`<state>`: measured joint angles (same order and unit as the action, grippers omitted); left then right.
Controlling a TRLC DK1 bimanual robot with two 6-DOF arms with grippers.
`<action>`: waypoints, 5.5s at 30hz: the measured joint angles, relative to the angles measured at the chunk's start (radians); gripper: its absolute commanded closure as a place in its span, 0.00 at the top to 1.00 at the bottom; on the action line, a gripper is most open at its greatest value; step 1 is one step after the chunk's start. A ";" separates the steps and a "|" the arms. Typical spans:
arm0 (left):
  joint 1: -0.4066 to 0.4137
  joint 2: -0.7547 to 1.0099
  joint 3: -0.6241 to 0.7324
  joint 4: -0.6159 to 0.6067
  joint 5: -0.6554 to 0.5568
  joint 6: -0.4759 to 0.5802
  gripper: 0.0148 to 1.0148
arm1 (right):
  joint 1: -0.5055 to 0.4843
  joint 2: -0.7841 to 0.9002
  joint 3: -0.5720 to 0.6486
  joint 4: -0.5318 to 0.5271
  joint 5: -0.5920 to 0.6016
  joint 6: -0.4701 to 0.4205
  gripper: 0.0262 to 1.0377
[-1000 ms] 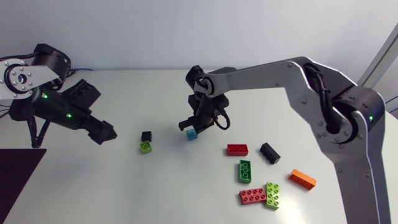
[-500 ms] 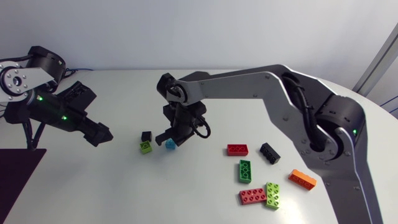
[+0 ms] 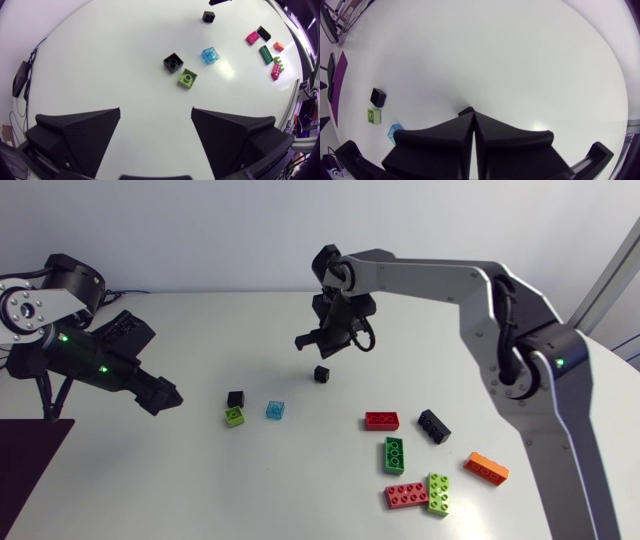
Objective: Sort duplo bricks by size, large to the right and small to the left
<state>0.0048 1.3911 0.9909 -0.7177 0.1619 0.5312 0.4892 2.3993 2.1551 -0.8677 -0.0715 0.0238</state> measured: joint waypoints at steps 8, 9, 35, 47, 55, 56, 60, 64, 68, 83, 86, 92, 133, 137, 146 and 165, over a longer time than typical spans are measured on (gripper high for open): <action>0.000 0.000 0.000 0.000 0.000 0.001 0.97 | -0.003 0.156 0.196 -0.078 -0.004 -0.018 0.02; 0.000 0.000 0.000 0.000 0.000 0.001 0.97 | -0.005 0.170 0.203 -0.087 -0.008 -0.018 0.02; 0.000 -0.080 -0.059 -0.004 0.001 0.003 0.97 | 0.225 -0.202 -0.362 0.008 -0.034 0.020 0.02; -0.058 -0.086 -0.059 -0.005 0.012 -0.003 0.97 | 0.129 -0.323 -0.509 0.103 0.000 0.032 0.96; -0.061 -0.099 -0.070 -0.009 0.015 -0.005 0.97 | 0.119 -0.305 -0.546 0.174 0.037 0.031 0.96; -0.061 -0.101 -0.070 -0.008 0.015 -0.005 0.97 | 0.114 -0.299 -0.552 0.180 0.046 0.031 0.96; -0.061 -0.103 -0.070 -0.008 0.015 -0.005 0.97 | 0.104 -0.259 -0.555 0.192 0.057 0.031 0.95; -0.061 -0.103 -0.070 -0.008 0.015 -0.005 0.97 | 0.101 -0.235 -0.555 0.190 0.061 0.031 0.90; -0.061 -0.103 -0.070 -0.008 0.015 -0.005 0.97 | 0.108 -0.234 -0.555 0.187 0.061 0.031 0.67; -0.061 -0.103 -0.085 -0.008 0.015 -0.005 0.97 | 0.144 -0.224 -0.499 0.111 0.004 0.032 0.02; -0.059 -0.105 -0.087 -0.008 0.015 -0.005 0.97 | 0.184 -0.190 -0.389 0.061 0.004 0.032 0.02; -0.042 -0.136 -0.112 -0.008 0.015 -0.005 0.97 | 0.288 -0.084 -0.113 -0.042 -0.006 0.032 0.26; -0.456 0.551 0.346 0.121 -0.085 -0.311 0.96 | -0.223 -0.733 -0.724 -0.002 -0.050 0.008 0.96; -0.456 0.613 0.412 0.108 -0.091 -0.375 0.95 | -0.241 -0.818 -0.763 0.010 -0.061 0.008 0.96; -0.456 0.709 0.451 0.074 -0.098 -0.473 0.94 | -0.261 -0.931 -0.948 0.072 -0.061 0.013 0.96; -0.420 0.721 0.427 0.153 -0.106 -0.499 0.36 | -0.125 -0.797 -1.065 0.221 -0.082 0.047 0.94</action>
<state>-0.4156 2.1117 1.4181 -0.5652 0.0563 0.0319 0.3641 1.6028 1.0904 -0.6468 -0.1539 0.0708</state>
